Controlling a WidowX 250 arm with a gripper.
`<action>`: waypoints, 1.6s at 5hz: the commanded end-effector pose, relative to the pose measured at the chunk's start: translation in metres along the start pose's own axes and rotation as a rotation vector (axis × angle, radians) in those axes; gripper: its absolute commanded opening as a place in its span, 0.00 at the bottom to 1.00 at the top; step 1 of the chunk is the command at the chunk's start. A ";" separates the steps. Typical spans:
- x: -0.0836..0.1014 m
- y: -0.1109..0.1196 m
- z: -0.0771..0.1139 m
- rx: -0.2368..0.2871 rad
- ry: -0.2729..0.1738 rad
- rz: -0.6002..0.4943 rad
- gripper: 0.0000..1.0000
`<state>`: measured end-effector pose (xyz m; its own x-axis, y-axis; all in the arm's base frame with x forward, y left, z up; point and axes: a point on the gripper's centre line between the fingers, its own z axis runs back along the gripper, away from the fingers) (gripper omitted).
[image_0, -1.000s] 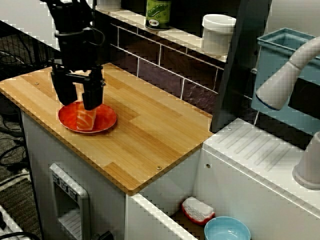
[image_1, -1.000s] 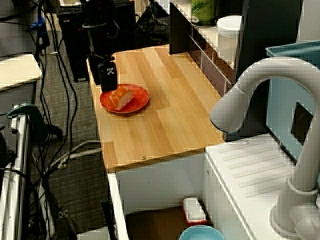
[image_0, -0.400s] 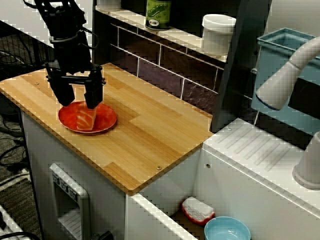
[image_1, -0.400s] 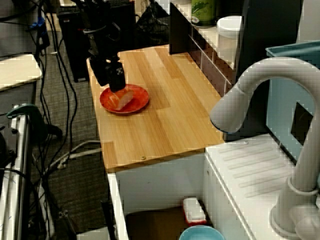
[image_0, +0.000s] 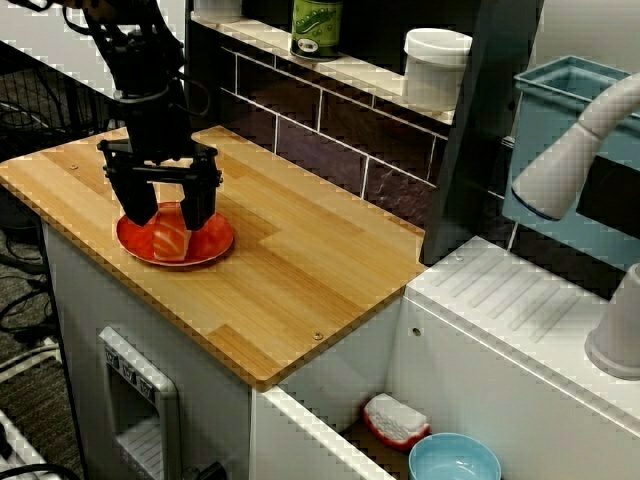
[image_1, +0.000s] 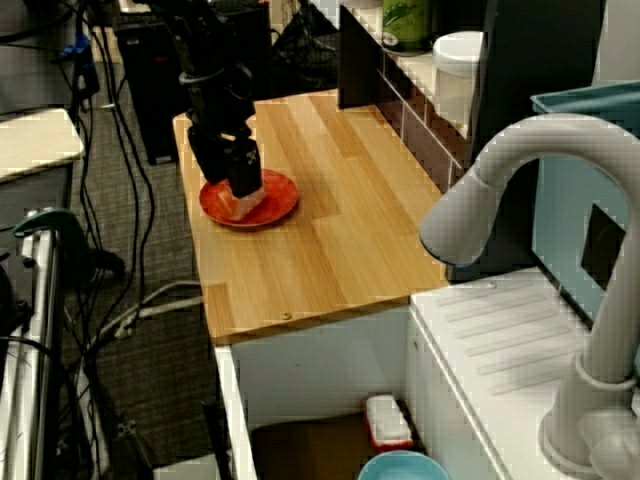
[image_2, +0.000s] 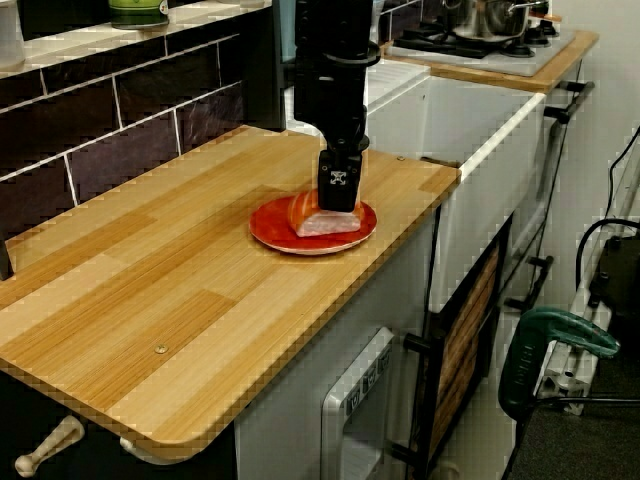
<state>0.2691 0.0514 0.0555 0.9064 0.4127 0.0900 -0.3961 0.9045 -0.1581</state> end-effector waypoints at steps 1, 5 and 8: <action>0.006 -0.004 0.010 0.005 -0.035 -0.004 1.00; 0.007 -0.005 -0.006 0.054 -0.021 -0.022 0.00; 0.012 -0.014 0.008 0.023 0.027 -0.070 0.00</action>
<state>0.2821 0.0416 0.0458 0.9374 0.3480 0.0145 -0.3434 0.9303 -0.1291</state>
